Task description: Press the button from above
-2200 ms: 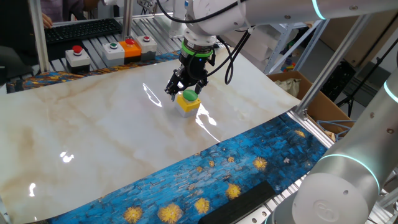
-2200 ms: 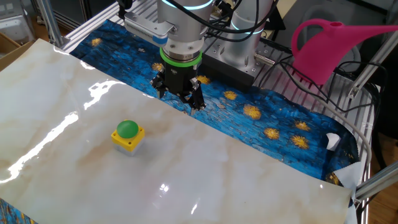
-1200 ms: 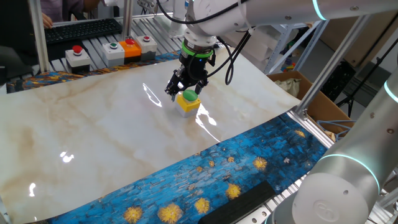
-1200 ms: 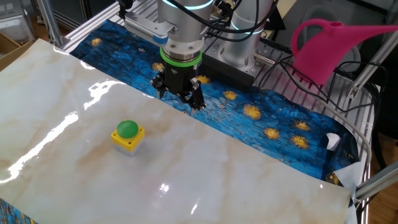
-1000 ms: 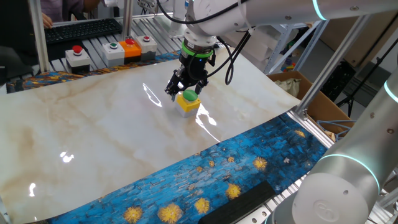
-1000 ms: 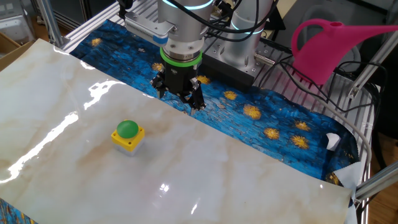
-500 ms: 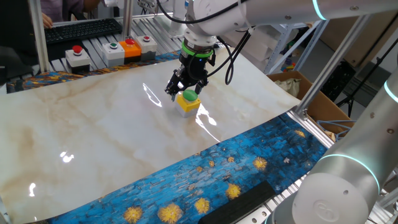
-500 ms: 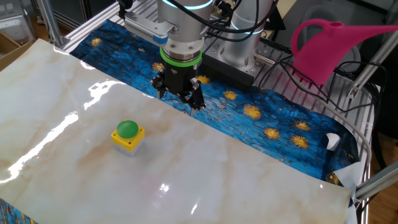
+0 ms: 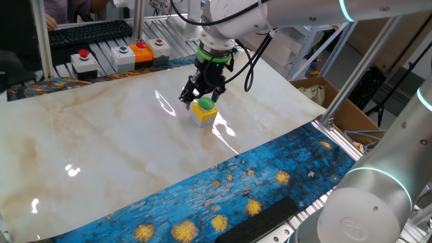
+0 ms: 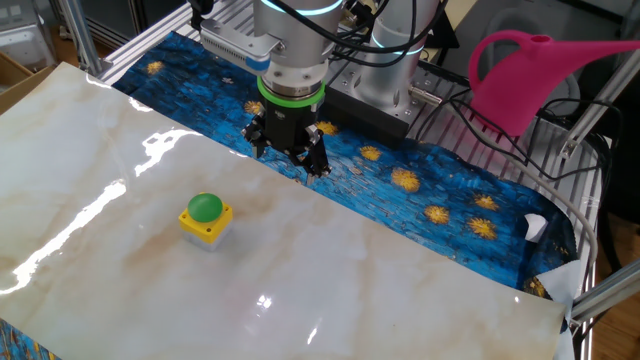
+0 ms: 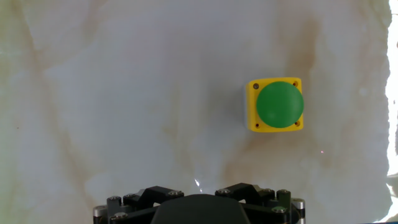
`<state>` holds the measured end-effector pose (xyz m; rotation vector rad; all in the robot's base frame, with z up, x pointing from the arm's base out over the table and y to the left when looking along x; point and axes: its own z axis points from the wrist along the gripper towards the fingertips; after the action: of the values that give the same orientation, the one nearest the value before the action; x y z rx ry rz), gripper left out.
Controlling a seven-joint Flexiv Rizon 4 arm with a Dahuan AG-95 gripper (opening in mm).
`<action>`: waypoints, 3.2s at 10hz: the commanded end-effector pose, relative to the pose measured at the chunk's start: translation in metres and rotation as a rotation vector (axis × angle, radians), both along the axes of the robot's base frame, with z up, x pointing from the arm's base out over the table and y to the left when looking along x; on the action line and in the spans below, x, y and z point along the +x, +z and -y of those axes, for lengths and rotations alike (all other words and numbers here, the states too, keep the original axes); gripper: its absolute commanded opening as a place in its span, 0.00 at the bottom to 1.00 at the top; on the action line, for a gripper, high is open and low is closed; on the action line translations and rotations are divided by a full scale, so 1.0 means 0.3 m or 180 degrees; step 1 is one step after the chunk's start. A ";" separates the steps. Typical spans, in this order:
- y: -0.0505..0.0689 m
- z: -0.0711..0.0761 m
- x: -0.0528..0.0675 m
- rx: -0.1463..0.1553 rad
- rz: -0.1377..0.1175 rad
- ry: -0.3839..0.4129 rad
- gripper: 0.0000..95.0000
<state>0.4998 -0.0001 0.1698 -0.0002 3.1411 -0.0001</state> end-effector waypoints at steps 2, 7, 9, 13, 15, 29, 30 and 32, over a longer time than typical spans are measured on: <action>0.001 0.000 0.001 0.0168 0.0271 -0.0517 0.00; 0.001 0.000 -0.001 0.0211 0.0265 -0.0590 0.00; 0.000 0.000 -0.002 0.0212 0.0265 -0.0588 0.00; 0.000 0.000 -0.003 0.0212 0.0265 -0.0585 0.00; 0.000 0.000 -0.003 0.0210 0.0267 -0.0563 0.00; 0.083 0.009 0.028 0.0188 0.0271 -0.0460 0.00; 0.080 0.035 0.043 0.0190 0.0271 -0.0398 0.00; 0.067 0.068 0.068 0.0194 0.0274 -0.0319 0.00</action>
<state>0.5215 -0.0203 0.1896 0.1514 3.0504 0.0947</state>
